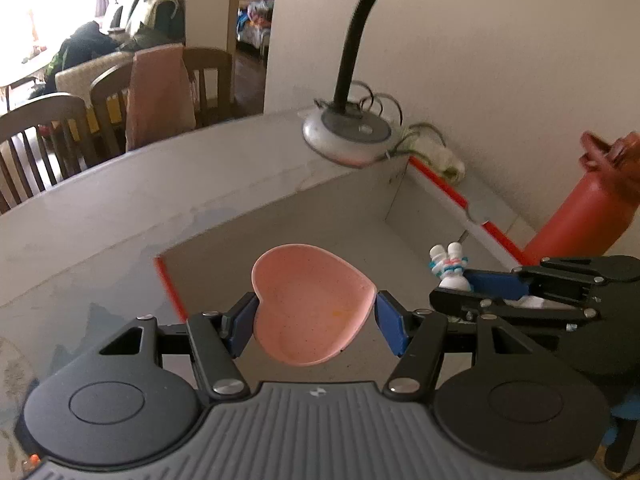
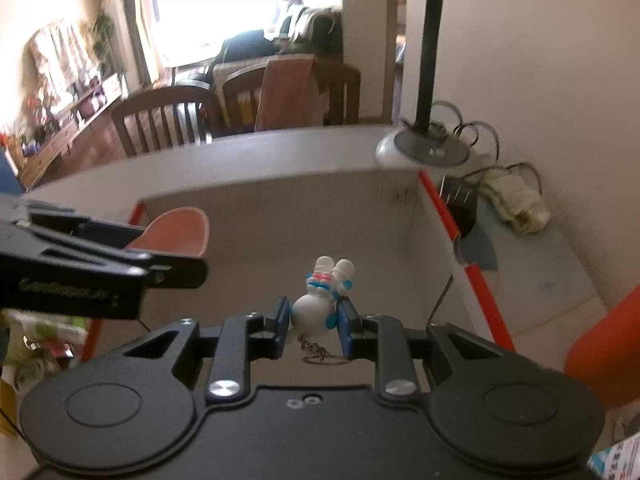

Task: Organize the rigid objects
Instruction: 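Lower the dish into the red shoebox and open the left gripper while the right releases the bunny inside, then withdraw both open grippers from the shoebox back toward the table items, then grasp the pink-haired doll figurine with the left gripper while the right gripper grasps the yellow box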

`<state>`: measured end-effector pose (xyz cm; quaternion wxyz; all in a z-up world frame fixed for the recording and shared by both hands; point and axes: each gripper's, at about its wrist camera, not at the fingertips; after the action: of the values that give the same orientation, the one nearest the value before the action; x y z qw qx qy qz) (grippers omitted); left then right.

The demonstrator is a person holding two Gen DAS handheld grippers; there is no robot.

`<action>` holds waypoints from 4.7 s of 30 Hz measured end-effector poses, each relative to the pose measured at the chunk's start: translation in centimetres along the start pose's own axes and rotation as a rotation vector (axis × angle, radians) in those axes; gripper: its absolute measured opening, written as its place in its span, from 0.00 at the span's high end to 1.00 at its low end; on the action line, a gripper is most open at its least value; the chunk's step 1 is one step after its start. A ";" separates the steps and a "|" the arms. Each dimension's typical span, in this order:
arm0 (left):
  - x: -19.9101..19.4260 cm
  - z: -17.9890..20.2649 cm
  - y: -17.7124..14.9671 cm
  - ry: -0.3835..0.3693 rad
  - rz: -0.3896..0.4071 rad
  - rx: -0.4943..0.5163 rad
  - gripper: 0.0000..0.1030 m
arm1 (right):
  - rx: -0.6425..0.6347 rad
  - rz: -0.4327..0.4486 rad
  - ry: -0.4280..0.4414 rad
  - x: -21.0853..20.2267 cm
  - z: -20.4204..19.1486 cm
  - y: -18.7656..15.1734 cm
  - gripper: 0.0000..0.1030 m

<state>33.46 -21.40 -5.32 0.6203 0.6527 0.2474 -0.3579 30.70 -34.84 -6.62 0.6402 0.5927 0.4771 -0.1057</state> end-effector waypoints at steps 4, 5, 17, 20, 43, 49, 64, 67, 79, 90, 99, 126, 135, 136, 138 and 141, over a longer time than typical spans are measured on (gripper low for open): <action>2.8 0.7 -0.2 0.005 -0.069 -0.003 0.39 | -0.007 -0.058 0.007 1.6 0.8 -0.7 0.76; 3.4 0.8 -0.3 0.009 -0.081 0.001 0.39 | -0.010 -0.076 0.011 2.0 0.9 -0.9 0.76; 8.2 3.2 -0.6 0.019 -0.240 0.085 0.39 | -0.073 -0.229 0.037 4.0 0.5 -2.1 0.75; 9.2 3.2 -0.3 0.023 -0.290 0.093 0.39 | -0.067 -0.233 0.040 4.4 1.0 -2.0 0.75; 5.7 2.3 -0.1 -0.022 -0.226 0.057 0.32 | -0.049 -0.138 0.057 0.1 0.5 -1.1 0.59; 2.4 2.1 -0.5 -0.032 -0.160 0.053 0.32 | -0.044 -0.089 0.066 -1.7 -1.1 -1.0 0.53; -6.3 -1.6 -3.2 -0.066 -0.022 0.015 0.32 | -0.025 0.018 0.110 -6.2 -5.7 -1.9 0.37; -8.0 -2.6 -4.0 -0.072 -0.003 0.003 0.32 | -0.029 0.037 0.125 -6.9 -6.9 -2.1 0.32; -14.4 -7.3 -8.1 -0.087 0.063 -0.058 0.27 | -0.032 0.112 0.215 -9.4 -12.0 -2.9 0.20; -19.8 -12.6 -12.9 -0.065 0.119 -0.131 0.19 | -0.070 0.157 0.296 -9.8 -17.1 -4.2 0.14; -22.5 -16.9 -17.3 0.001 0.127 -0.173 0.08 | -0.079 0.146 0.351 -8.5 -20.8 -5.6 0.11; -16.7 -25.9 -29.0 0.198 -0.014 -0.361 0.00 | -0.300 -0.093 0.367 -0.2 -31.1 -11.1 0.18; -14.2 -26.1 -29.8 0.262 -0.013 -0.321 0.00 | -0.296 -0.159 0.333 3.6 -31.9 -12.2 0.28; -13.9 -26.2 -29.8 0.266 -0.015 -0.321 0.00 | -0.294 -0.164 0.328 3.9 -31.9 -12.3 0.28; -13.5 -26.4 -30.0 0.270 -0.016 -0.326 0.00 | -0.291 -0.170 0.320 4.5 -32.0 -12.4 0.31; -13.1 -26.5 -30.1 0.271 -0.012 -0.320 0.01 | -0.294 -0.178 0.311 5.3 -32.1 -12.5 0.35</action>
<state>6.45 9.60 -14.92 0.6748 0.5865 0.3862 -0.2269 9.06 -8.39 -13.66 0.6268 0.4578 0.6306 0.0014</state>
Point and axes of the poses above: each gripper's, at about its wrist camera, not at the fingertips, and x roughly the way its jaws point, z to its right, y to its top, and after that the axes turned 9 degrees about y, right-handed
